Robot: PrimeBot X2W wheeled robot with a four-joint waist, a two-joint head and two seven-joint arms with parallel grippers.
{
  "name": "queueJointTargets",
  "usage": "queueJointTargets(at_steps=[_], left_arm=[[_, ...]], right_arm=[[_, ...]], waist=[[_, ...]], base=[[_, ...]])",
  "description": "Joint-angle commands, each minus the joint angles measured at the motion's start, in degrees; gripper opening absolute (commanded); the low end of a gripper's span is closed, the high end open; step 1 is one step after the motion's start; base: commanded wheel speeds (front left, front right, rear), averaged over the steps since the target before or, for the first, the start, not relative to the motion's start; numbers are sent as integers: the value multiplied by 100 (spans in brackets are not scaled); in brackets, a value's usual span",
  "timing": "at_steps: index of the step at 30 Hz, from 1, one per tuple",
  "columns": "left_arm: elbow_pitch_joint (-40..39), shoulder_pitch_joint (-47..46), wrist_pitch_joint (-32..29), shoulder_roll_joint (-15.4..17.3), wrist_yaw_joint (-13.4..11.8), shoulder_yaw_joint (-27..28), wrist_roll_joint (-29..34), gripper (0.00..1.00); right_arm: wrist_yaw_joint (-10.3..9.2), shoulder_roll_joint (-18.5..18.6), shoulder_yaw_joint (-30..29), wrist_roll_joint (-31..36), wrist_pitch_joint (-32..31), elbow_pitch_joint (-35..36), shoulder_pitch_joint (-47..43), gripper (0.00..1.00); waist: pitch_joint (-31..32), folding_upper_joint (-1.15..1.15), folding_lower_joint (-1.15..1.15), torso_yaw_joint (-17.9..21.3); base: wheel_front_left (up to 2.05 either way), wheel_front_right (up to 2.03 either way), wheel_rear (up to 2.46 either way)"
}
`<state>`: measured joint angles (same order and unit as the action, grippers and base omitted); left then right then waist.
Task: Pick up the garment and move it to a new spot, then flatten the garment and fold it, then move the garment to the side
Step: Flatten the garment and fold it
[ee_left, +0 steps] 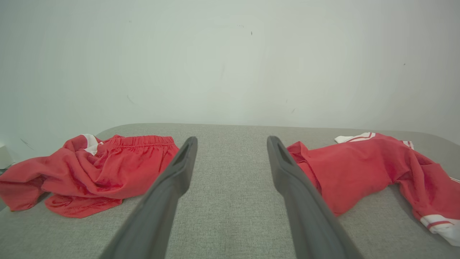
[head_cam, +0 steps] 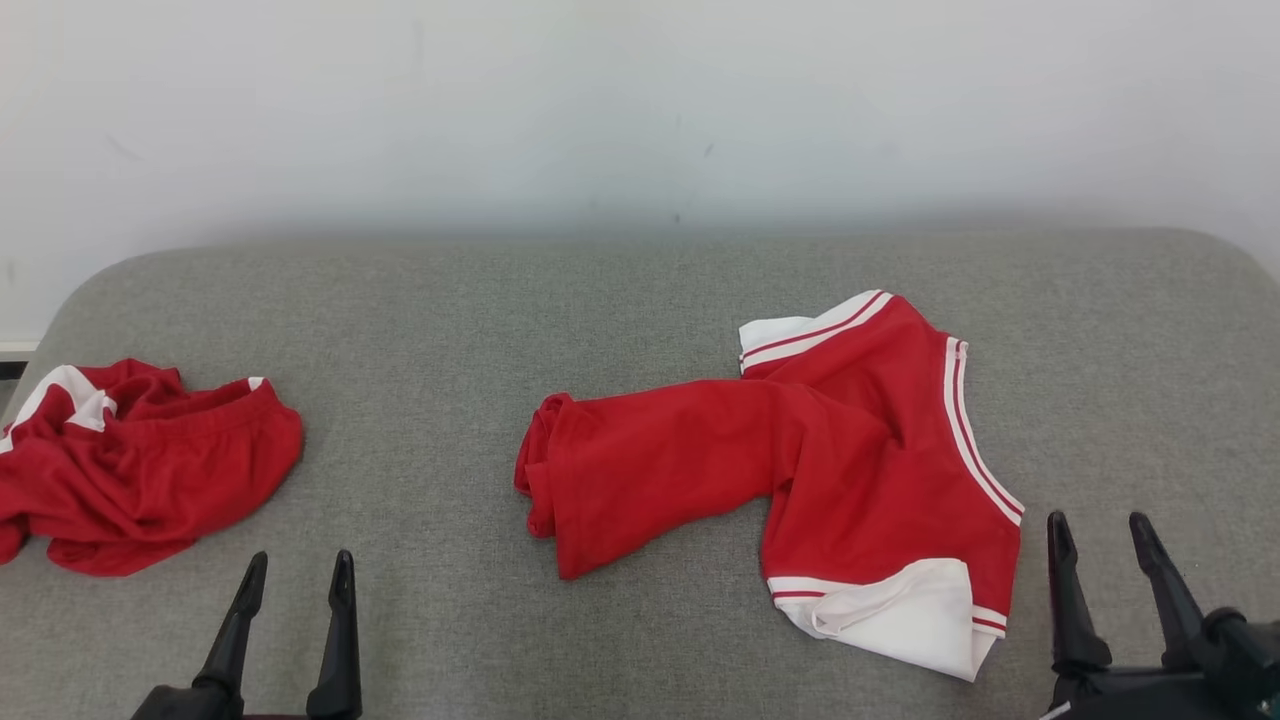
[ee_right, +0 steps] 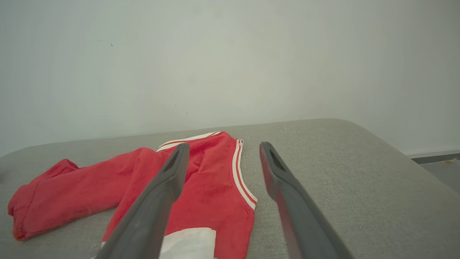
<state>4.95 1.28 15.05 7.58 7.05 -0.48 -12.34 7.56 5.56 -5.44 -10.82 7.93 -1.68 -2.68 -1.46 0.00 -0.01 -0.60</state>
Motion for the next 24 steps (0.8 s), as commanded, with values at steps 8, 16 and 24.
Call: queueJointTargets(at_steps=[8, 16, 24], left_arm=[[15, 185, 18, 70, -23, 6, 53, 100], [94, 321, 18, 74, -71, 26, 40, 100], [362, 169, -60, 47, -9, -447, 7, 100]], right_arm=[[-15, -203, 68, 91, -128, 404, -477, 100], [-15, -245, 103, 62, -214, 330, -648, 100], [-15, -242, 69, 84, -288, 23, -612, 100]], waist=[[5, 0, 1, 40], [89, 0, 1, -17], [48, 0, 1, 17]], base=[[0, 0, 0], [0, 0, 0], [0, 0, 0]])
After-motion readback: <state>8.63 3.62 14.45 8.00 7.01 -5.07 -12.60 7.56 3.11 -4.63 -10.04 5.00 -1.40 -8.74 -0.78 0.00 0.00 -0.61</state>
